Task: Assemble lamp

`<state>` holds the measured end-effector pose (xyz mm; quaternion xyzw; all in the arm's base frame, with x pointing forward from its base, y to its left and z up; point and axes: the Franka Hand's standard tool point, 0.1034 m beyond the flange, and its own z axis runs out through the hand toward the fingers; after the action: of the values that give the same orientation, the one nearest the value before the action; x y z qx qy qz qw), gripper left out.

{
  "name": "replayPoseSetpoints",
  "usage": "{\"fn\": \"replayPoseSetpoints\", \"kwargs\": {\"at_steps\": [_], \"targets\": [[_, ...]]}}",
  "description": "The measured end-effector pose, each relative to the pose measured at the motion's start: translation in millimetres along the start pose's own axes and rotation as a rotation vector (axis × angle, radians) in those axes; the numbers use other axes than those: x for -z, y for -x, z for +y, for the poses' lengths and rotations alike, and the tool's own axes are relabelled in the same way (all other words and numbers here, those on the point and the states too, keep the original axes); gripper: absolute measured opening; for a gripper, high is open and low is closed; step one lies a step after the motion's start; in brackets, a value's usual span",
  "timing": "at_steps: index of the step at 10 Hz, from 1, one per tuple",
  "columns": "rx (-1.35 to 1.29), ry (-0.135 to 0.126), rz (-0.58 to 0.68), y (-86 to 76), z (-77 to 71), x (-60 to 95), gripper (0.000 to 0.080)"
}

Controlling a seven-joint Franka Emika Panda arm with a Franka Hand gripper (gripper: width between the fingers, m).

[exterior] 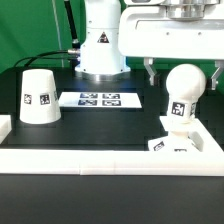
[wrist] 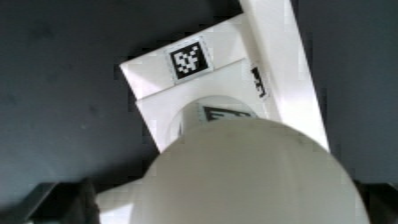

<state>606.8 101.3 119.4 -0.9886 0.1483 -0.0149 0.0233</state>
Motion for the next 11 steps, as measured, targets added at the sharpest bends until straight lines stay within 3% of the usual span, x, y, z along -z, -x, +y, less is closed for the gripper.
{"fn": "replayPoseSetpoints", "kwargs": {"at_steps": [2, 7, 11], "targets": [[0.153, 0.000, 0.000, -0.1, 0.2, 0.0, 0.0699], [0.591, 0.034, 0.010, -0.5, -3.0, 1.5, 0.0699], [0.884, 0.039, 0.003, -1.8, 0.1, 1.2, 0.0699]]}}
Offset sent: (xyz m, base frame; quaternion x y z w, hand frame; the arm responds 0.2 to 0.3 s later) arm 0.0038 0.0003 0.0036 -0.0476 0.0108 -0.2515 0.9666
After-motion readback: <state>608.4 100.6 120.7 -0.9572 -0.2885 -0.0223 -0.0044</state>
